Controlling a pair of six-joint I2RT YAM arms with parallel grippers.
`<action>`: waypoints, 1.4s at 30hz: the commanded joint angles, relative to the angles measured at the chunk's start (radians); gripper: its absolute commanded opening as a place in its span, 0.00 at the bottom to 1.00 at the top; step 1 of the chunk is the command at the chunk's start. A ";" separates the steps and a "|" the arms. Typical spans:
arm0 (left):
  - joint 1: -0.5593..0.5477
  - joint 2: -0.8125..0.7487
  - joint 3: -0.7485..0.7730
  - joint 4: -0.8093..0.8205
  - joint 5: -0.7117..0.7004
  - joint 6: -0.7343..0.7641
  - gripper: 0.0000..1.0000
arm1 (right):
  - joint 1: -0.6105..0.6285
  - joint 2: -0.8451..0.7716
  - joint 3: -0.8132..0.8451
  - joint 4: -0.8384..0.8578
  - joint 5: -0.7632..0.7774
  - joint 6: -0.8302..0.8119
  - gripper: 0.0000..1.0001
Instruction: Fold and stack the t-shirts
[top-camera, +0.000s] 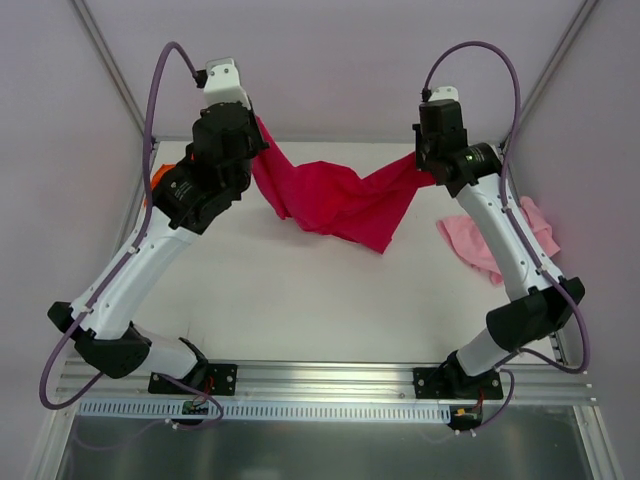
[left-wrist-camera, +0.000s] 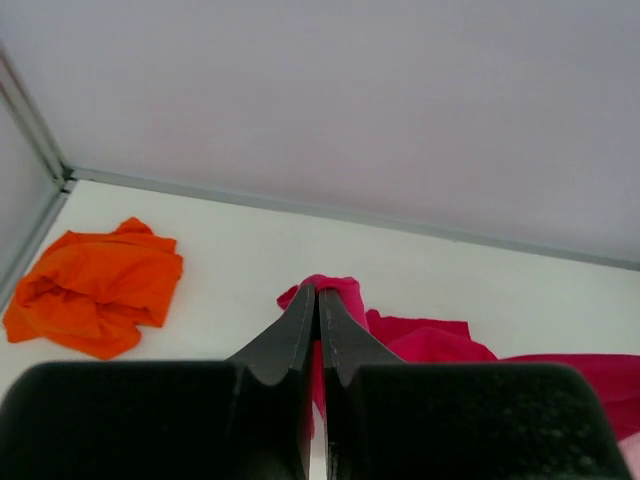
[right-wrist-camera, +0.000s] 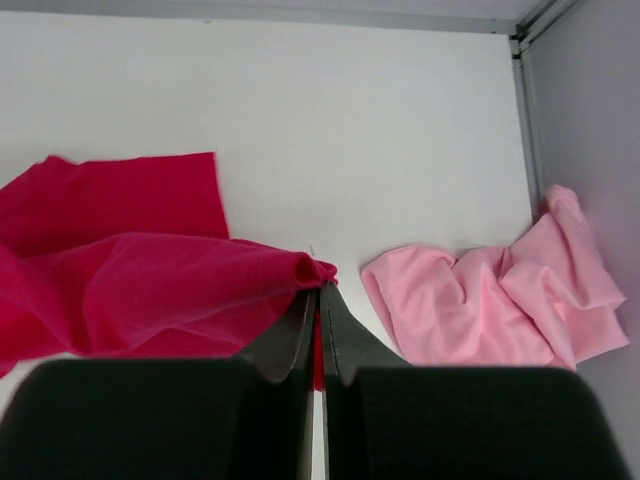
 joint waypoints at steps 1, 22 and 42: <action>-0.004 -0.041 -0.031 0.118 -0.127 0.095 0.00 | 0.005 0.042 0.116 0.083 0.140 -0.040 0.01; 0.231 0.321 0.248 -0.082 0.171 -0.115 0.00 | -0.171 0.375 0.636 0.201 0.295 -0.123 0.01; 0.475 0.068 -0.016 -0.072 0.357 -0.145 0.00 | -0.340 0.098 0.053 0.158 0.047 0.000 0.01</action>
